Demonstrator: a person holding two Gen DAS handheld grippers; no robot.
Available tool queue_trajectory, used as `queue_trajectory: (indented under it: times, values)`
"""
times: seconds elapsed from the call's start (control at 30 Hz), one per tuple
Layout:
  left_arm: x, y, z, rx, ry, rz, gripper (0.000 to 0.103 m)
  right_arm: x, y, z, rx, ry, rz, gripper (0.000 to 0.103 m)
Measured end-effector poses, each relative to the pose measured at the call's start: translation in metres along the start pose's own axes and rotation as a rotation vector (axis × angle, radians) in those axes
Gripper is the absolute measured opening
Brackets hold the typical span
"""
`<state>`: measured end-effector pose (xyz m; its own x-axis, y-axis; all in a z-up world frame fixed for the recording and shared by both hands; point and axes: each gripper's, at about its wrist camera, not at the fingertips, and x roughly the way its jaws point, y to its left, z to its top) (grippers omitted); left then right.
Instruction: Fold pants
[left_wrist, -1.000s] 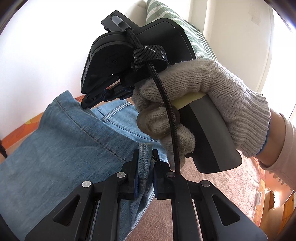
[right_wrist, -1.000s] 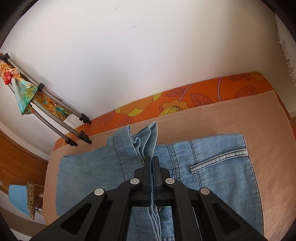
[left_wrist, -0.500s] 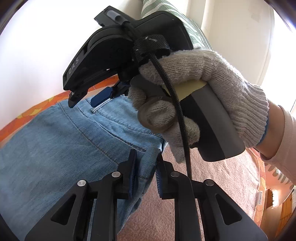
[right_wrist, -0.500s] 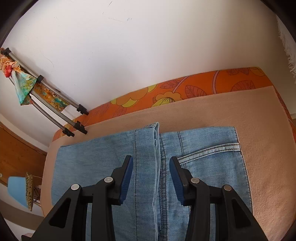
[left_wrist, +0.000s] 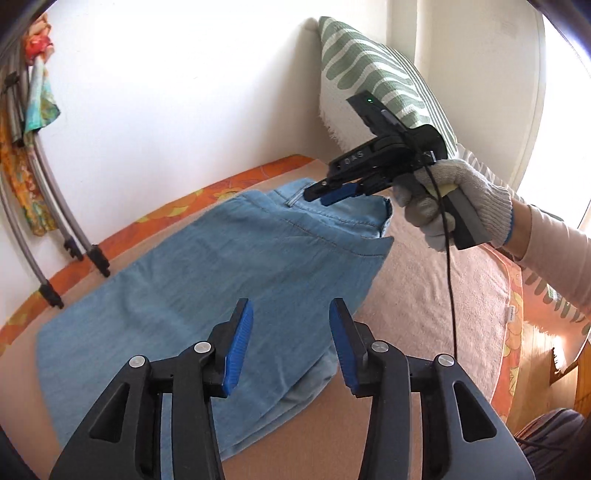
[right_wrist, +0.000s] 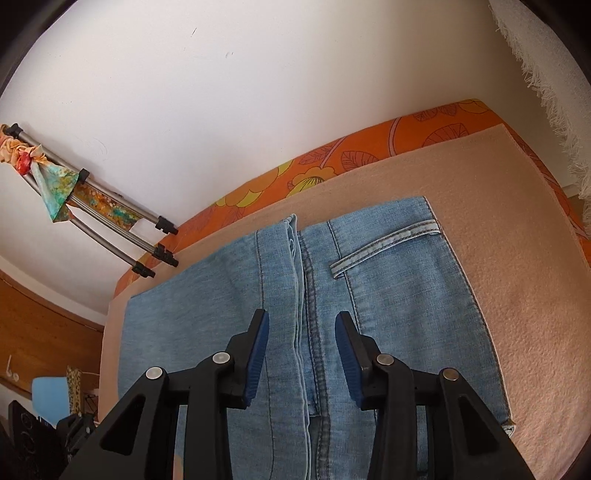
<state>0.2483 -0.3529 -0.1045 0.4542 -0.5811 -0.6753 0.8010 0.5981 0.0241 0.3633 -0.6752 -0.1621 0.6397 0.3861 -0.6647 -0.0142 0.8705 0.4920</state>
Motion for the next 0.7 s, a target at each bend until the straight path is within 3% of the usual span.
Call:
queue_trajectory:
  times: [0.17,0.33,0.47,0.6,0.7]
  values:
    - [-0.025,0.066,-0.039,-0.137,0.049,0.119,0.042,-0.009,0.0,-0.038,0.033,0.029,-0.011,0.04]
    - [-0.031,0.086,-0.069,-0.184,0.079,0.175,0.042,-0.026,-0.006,-0.079,0.105,0.004,-0.06,0.041]
    - [-0.029,0.079,-0.07,-0.197,0.064,0.145,0.042,-0.039,-0.005,-0.097,0.181,0.001,-0.042,0.052]
    - [-0.021,0.052,-0.059,-0.144,0.053,0.07,0.042,-0.048,0.001,-0.108,0.223,0.007,-0.014,0.052]
    - [-0.008,0.023,-0.044,-0.086,0.036,0.014,0.042,-0.039,0.004,-0.11,0.227,0.044,-0.052,0.052]
